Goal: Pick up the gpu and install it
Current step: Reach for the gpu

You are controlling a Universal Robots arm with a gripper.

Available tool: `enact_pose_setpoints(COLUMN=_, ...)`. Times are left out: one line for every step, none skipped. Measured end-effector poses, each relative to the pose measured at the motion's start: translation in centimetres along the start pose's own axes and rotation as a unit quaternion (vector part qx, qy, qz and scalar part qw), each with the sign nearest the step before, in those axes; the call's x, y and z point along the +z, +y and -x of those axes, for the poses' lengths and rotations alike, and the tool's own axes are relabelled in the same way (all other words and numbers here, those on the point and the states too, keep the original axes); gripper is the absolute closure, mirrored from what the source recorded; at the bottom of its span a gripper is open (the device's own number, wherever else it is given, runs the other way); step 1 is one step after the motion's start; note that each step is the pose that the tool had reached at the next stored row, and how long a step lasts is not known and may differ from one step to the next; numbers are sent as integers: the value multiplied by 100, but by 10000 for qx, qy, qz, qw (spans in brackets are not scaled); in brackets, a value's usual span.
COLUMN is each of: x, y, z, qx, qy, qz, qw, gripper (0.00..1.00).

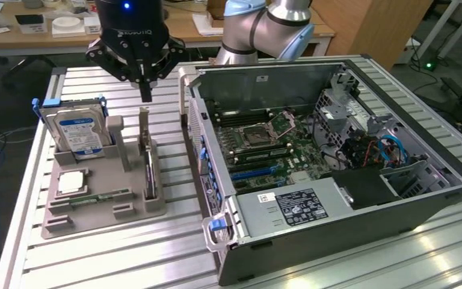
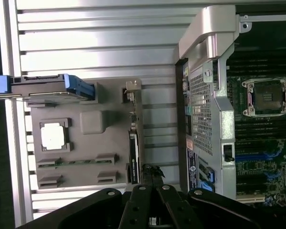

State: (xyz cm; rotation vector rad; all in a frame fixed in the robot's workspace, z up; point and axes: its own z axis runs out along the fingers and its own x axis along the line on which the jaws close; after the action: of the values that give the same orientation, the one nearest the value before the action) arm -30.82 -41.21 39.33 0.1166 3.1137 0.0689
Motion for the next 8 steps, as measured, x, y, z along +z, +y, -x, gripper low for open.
enact_pose_setpoints(x=0, y=-2, z=-12, qx=0, qy=0, qz=0, qw=10000, gripper=90)
enact_pose_setpoints(x=0, y=-4, z=-23, qx=0, qy=0, qz=0, qw=10000, gripper=90)
enact_pose_setpoints(x=-1, y=-6, z=-35, qx=0, qy=0, qz=0, qw=10000, gripper=90)
enact_pose_setpoints(x=-2, y=-8, z=-49, qx=0, qy=0, qz=0, qw=10000, gripper=90)
enact_pose_setpoints(x=-2, y=-10, z=-60, qx=0, qy=0, qz=0, qw=10000, gripper=90)
enact_pose_setpoints(x=-2, y=-12, z=-72, qx=0, qy=0, qz=0, qw=10000, gripper=90)
enact_pose_setpoints(x=-3, y=-14, z=-84, qx=0, qy=0, qz=0, qw=10000, gripper=90)
enact_pose_setpoints(x=-3, y=-16, z=-97, qx=0, qy=0, qz=0, qw=10000, gripper=90)
